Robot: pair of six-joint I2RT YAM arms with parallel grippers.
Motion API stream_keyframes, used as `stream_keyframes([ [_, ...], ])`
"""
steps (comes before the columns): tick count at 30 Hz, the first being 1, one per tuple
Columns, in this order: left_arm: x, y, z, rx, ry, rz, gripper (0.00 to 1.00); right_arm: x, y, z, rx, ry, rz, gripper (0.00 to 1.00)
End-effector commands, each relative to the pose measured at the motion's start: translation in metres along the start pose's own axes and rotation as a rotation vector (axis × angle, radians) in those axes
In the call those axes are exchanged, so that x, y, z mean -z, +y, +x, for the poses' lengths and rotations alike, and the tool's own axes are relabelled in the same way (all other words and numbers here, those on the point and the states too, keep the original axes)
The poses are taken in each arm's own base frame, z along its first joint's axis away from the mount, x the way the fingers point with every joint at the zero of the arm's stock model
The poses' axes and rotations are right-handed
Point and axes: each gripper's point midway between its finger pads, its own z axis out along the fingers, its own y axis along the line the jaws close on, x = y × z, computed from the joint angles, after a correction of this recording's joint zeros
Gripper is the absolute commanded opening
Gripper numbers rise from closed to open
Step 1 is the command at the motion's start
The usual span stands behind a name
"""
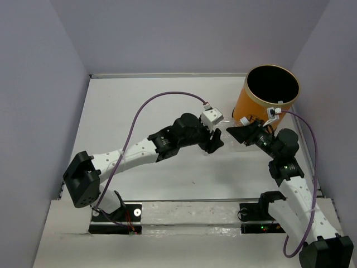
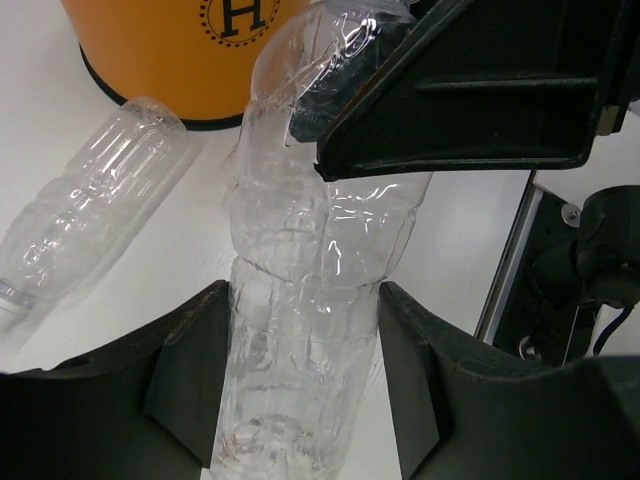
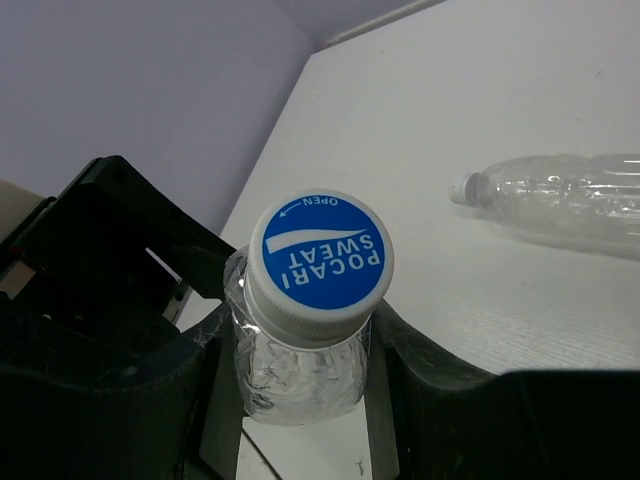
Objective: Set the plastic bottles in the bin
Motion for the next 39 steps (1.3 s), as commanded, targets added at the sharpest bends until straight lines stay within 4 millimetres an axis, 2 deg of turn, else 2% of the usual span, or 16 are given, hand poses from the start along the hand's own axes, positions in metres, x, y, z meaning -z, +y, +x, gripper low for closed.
stream_keyframes([
  [1, 0.01, -0.021, -0.049, -0.025, -0.146, 0.056, 0.69, 0.003, 0.036, -0.063, 0.131, -0.191, -0.022, 0.26],
  [2, 0.011, -0.019, -0.05, -0.024, -0.15, 0.042, 0.75, 0.002, 0.029, -0.064, 0.142, -0.195, 0.009, 0.26],
  [5, 0.022, -0.012, -0.059, -0.001, -0.185, -0.008, 0.9, 0.01, 0.058, -0.121, 0.248, -0.338, 0.044, 0.25],
  [9, 0.031, 0.003, -0.066, 0.051, -0.216, -0.105, 0.96, 0.019, 0.078, -0.181, 0.354, -0.492, 0.122, 0.23],
  [12, 0.036, 0.02, -0.066, 0.081, -0.224, -0.194, 0.97, 0.02, 0.071, -0.215, 0.426, -0.572, 0.24, 0.22],
  [13, 0.037, 0.024, -0.066, 0.086, -0.225, -0.216, 0.97, 0.031, 0.074, -0.239, 0.467, -0.643, 0.312, 0.22],
  [15, 0.038, 0.036, -0.064, 0.089, -0.215, -0.262, 0.98, 0.04, 0.054, -0.262, 0.518, -0.707, 0.473, 0.22],
  [20, 0.035, 0.06, -0.07, 0.021, -0.186, -0.373, 0.98, 0.056, 0.037, -0.308, 0.62, -0.792, 0.727, 0.21],
  [23, 0.023, 0.076, -0.074, -0.036, -0.169, -0.426, 0.99, 0.042, 0.007, -0.316, 0.663, -0.737, 0.83, 0.21],
  [28, -0.018, 0.113, -0.039, -0.137, 0.0, -0.467, 0.99, 0.014, -0.042, -0.301, 0.652, -0.625, 0.886, 0.24],
  [30, -0.026, 0.125, -0.037, -0.207, 0.052, -0.48, 0.99, 0.007, -0.051, -0.293, 0.648, -0.586, 0.879, 0.39],
  [31, -0.036, 0.132, -0.025, -0.227, 0.09, -0.469, 0.99, 0.007, -0.056, -0.292, 0.639, -0.57, 0.888, 0.66],
  [33, -0.043, 0.151, -0.019, -0.268, 0.124, -0.47, 0.99, 0.008, -0.063, -0.29, 0.618, -0.554, 0.908, 0.94],
  [35, -0.052, 0.153, -0.025, -0.287, 0.122, -0.412, 0.99, 0.008, -0.06, -0.288, 0.605, -0.515, 0.904, 1.0],
  [37, -0.057, 0.165, -0.01, -0.31, 0.192, -0.39, 0.99, 0.01, -0.049, -0.288, 0.598, -0.512, 0.877, 1.0],
  [39, -0.062, 0.167, -0.016, -0.334, 0.207, -0.369, 0.99, 0.015, -0.028, -0.284, 0.577, -0.52, 0.798, 1.0],
])
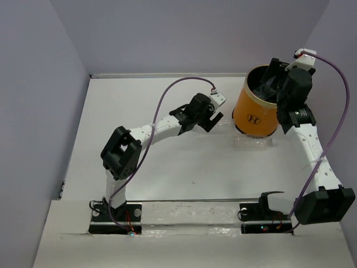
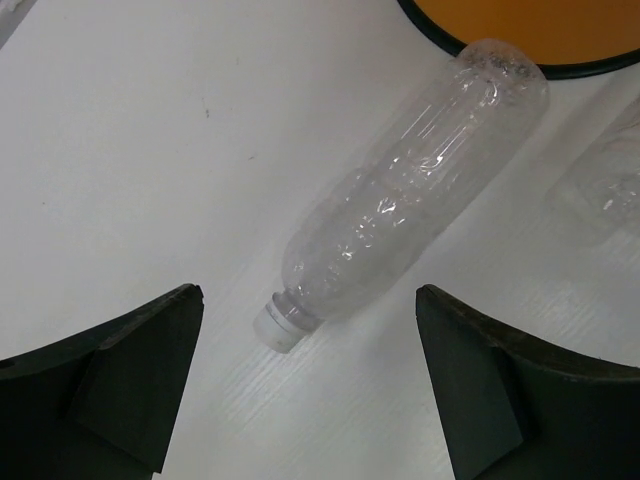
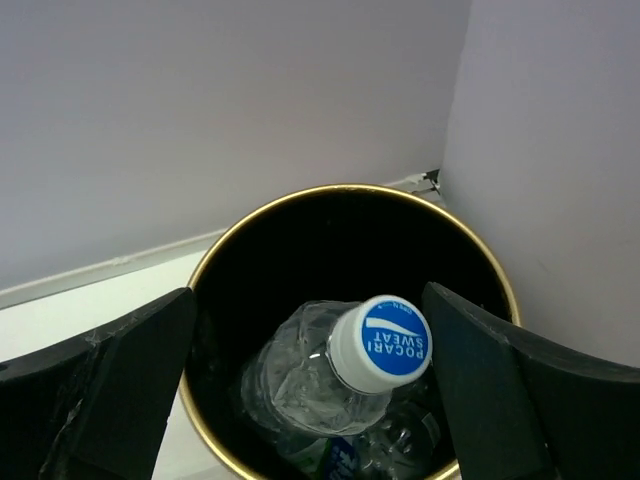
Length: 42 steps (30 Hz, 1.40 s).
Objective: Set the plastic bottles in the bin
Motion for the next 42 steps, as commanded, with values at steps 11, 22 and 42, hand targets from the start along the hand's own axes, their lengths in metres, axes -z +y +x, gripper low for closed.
stream_keyframes([
  [11, -0.036, -0.018, -0.028, -0.191, 0.015, 0.211, 0.99, 0.107, 0.051, -0.032, -0.251, -0.053, -0.462, 1.0],
  [22, -0.067, -0.043, 0.023, -0.19, 0.156, 0.326, 0.99, 0.131, 0.054, -0.015, -0.283, -0.026, -0.529, 0.99],
  [42, -0.014, -0.012, 0.022, 0.038, 0.051, 0.145, 0.39, 0.15, 0.073, 0.023, -0.365, 0.094, -0.653, 0.97],
])
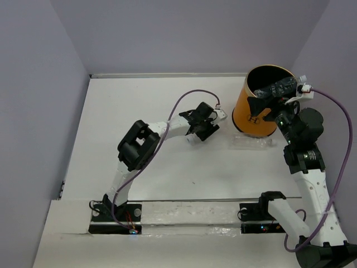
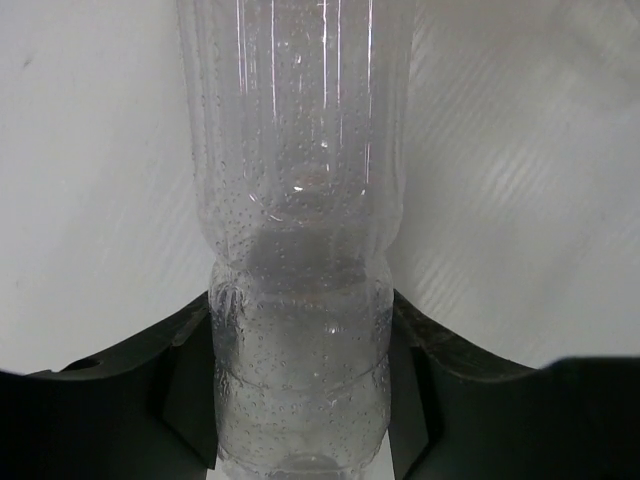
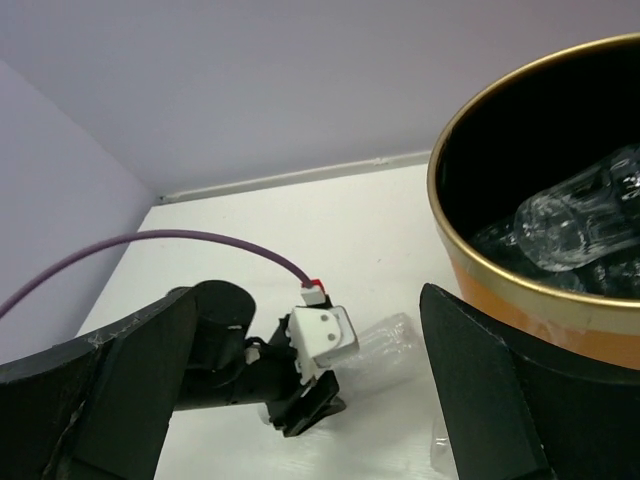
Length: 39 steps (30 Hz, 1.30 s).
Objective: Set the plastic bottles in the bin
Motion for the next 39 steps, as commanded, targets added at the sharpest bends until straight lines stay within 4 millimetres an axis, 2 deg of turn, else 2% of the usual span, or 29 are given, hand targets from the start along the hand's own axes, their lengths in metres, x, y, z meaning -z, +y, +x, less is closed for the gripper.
stream_keyframes([
  [1, 0.076, 0.015, -0.061, 0.149, -0.268, -0.066, 0.39, 0.002, 0.014, 0.009, -0.077, 0.014, -0.082, 0.98],
  [2, 0.079, 0.012, -0.055, 0.177, -0.279, -0.063, 0.39, 0.002, 0.017, 0.011, -0.094, 0.019, -0.099, 0.98],
  [3, 0.088, 0.011, -0.061, 0.203, -0.314, -0.06, 0.39, 0.001, 0.017, 0.019, -0.117, 0.037, -0.111, 0.99],
  [4, 0.107, 0.01, -0.072, 0.224, -0.363, -0.055, 0.39, -0.001, 0.021, 0.021, -0.137, 0.038, -0.139, 1.0],
  [5, 0.113, 0.008, -0.074, 0.251, -0.383, -0.045, 0.39, -0.003, 0.026, 0.021, -0.177, 0.036, -0.169, 1.0],
  [6, 0.128, 0.003, -0.079, 0.307, -0.432, -0.022, 0.39, -0.006, 0.029, 0.038, -0.206, 0.091, -0.205, 1.0],
  [9, 0.147, -0.009, -0.081, 0.354, -0.514, 0.036, 0.39, -0.01, 0.041, 0.055, -0.254, 0.152, -0.279, 1.0],
  [10, 0.165, -0.015, -0.088, 0.373, -0.562, 0.07, 0.39, -0.014, 0.038, 0.065, -0.267, 0.174, -0.273, 1.0],
  [11, 0.168, -0.018, -0.085, 0.381, -0.584, 0.087, 0.39, -0.015, 0.039, 0.07, -0.272, 0.18, -0.274, 1.0],
  [12, 0.184, -0.023, -0.092, 0.385, -0.626, 0.118, 0.39, -0.015, 0.042, 0.076, -0.277, 0.192, -0.283, 1.0],
  [15, 0.199, -0.035, -0.095, 0.378, -0.676, 0.183, 0.39, -0.021, 0.045, 0.089, -0.285, 0.219, -0.293, 1.0],
  [16, 0.206, -0.04, -0.098, 0.37, -0.689, 0.209, 0.39, -0.022, 0.055, 0.094, -0.287, 0.233, -0.322, 1.0],
  [23, 0.221, -0.053, -0.105, 0.338, -0.71, 0.272, 0.39, -0.031, 0.094, 0.111, -0.283, 0.279, -0.493, 1.0],
  [30, 0.224, -0.074, -0.105, 0.295, -0.702, 0.335, 0.4, -0.058, 0.083, 0.121, -0.271, 0.272, -0.445, 0.98],
  [34, 0.231, -0.079, -0.104, 0.288, -0.709, 0.339, 0.42, -0.066, 0.084, 0.109, -0.267, 0.23, -0.444, 0.8],
  [36, 0.233, -0.079, -0.101, 0.291, -0.705, 0.332, 0.47, -0.07, 0.082, 0.097, -0.243, 0.181, -0.421, 0.63],
  [37, 0.238, -0.078, -0.101, 0.296, -0.714, 0.325, 0.49, -0.071, 0.079, 0.096, -0.239, 0.179, -0.395, 0.48],
  [38, 0.241, -0.078, -0.1, 0.303, -0.716, 0.315, 0.63, -0.073, 0.077, 0.084, -0.226, 0.141, -0.373, 0.36],
  [39, 0.24, -0.079, -0.098, 0.308, -0.707, 0.317, 0.69, -0.074, 0.077, 0.079, -0.219, 0.126, -0.363, 0.36],
])
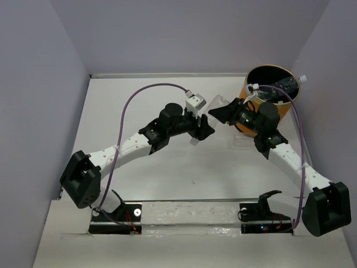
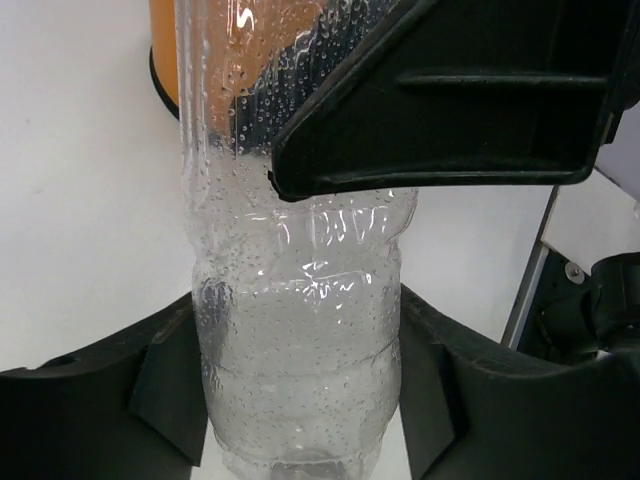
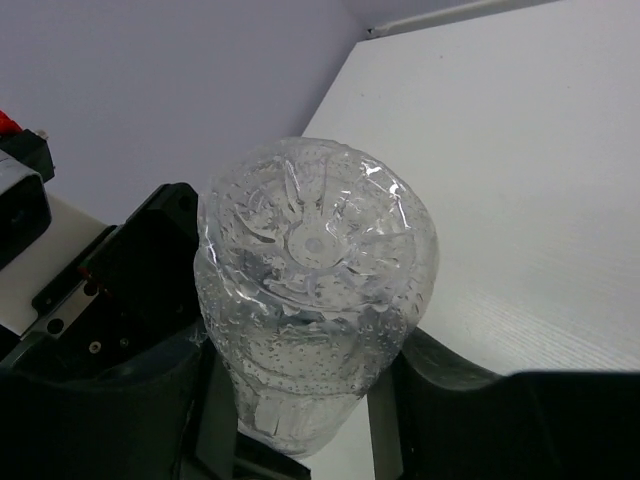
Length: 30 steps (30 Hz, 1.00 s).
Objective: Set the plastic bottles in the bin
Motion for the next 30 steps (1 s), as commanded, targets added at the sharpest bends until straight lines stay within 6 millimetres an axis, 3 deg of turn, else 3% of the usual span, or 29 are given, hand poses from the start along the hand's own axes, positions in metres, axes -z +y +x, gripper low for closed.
stream_keyframes([
  [1, 0.027, -0.036, -0.031, -0.031, -0.094, 0.081, 0.75, 0.002, 0.015, -0.068, 0.143, -0.22, 0.052, 0.32],
  [2, 0.03, -0.037, -0.032, -0.023, -0.096, 0.074, 0.82, 0.003, 0.012, -0.07, 0.155, -0.222, 0.077, 0.27],
  [3, 0.033, -0.036, -0.031, -0.012, -0.09, 0.059, 0.99, 0.006, 0.014, -0.084, 0.173, -0.263, 0.106, 0.26],
  [5, 0.045, -0.036, -0.042, 0.005, -0.111, 0.011, 0.99, 0.015, 0.015, -0.099, 0.227, -0.296, 0.162, 0.25],
  [8, 0.072, -0.044, -0.049, 0.017, -0.119, -0.02, 0.99, 0.035, 0.023, -0.139, 0.335, -0.396, 0.28, 0.24],
  [10, 0.085, -0.046, -0.042, 0.023, -0.112, -0.025, 0.99, 0.056, 0.018, -0.172, 0.382, -0.5, 0.424, 0.24],
  [12, 0.114, -0.049, -0.047, 0.014, -0.159, -0.042, 0.99, 0.089, 0.032, -0.218, 0.459, -0.634, 0.551, 0.23],
  [14, 0.127, -0.047, -0.046, 0.007, -0.169, -0.06, 0.99, 0.108, 0.034, -0.238, 0.493, -0.698, 0.641, 0.22],
  [15, 0.137, -0.046, -0.044, 0.0, -0.175, -0.074, 0.99, 0.122, 0.026, -0.251, 0.524, -0.733, 0.741, 0.21],
  [18, 0.15, -0.045, -0.04, -0.011, -0.177, -0.088, 0.99, 0.141, 0.027, -0.278, 0.573, -0.792, 0.85, 0.21],
  [24, 0.165, -0.048, -0.043, -0.014, -0.213, -0.087, 0.99, 0.131, -0.042, -0.299, 0.583, -0.737, 1.018, 0.21],
  [30, 0.176, -0.057, -0.048, -0.02, -0.257, -0.044, 0.99, 0.094, -0.103, -0.297, 0.523, -0.639, 1.004, 0.21],
])
